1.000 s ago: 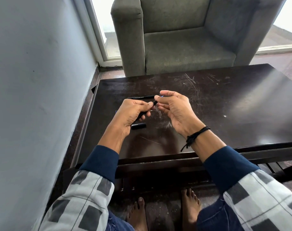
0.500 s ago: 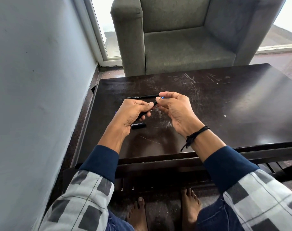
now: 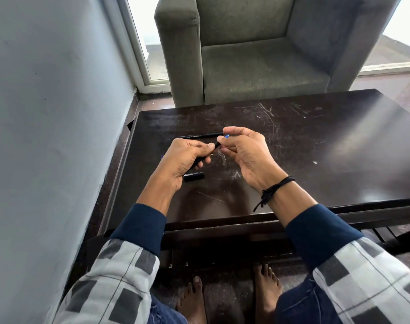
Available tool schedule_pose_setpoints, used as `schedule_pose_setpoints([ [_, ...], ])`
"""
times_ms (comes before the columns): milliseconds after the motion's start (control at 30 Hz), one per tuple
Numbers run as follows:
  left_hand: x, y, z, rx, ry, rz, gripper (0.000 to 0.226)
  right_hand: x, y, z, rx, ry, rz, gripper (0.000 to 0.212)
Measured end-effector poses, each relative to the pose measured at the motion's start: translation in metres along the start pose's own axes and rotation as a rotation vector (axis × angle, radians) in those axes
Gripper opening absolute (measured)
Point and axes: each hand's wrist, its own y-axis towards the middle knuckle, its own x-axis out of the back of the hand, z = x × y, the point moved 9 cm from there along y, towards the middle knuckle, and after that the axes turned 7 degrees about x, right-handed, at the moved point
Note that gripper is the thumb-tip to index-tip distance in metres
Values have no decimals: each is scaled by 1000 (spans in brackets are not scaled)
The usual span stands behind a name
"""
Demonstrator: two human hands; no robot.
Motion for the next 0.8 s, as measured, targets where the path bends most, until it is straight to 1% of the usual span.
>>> schedule_pose_setpoints([
  [100,-1,1,0,0,-6,7,17,0,-1,-1,2,-11,-4,30],
  [233,-1,2,2,19,-2,-3,16,1,1,1,29,-59,1,23],
  [433,0,1,1,7,-6,8,17,1,2,-2,-14,-4,-6,26],
  [567,-1,3,2,11,-3,10,15,4,4,-1,22,-70,-18,16],
  [700,-2,2,2,4,-16,29,23,6,7,-1,16,-51,-28,18],
  [800,-2,1,0,-8,-24,33,24,6,6,-2,11,-40,-23,24],
])
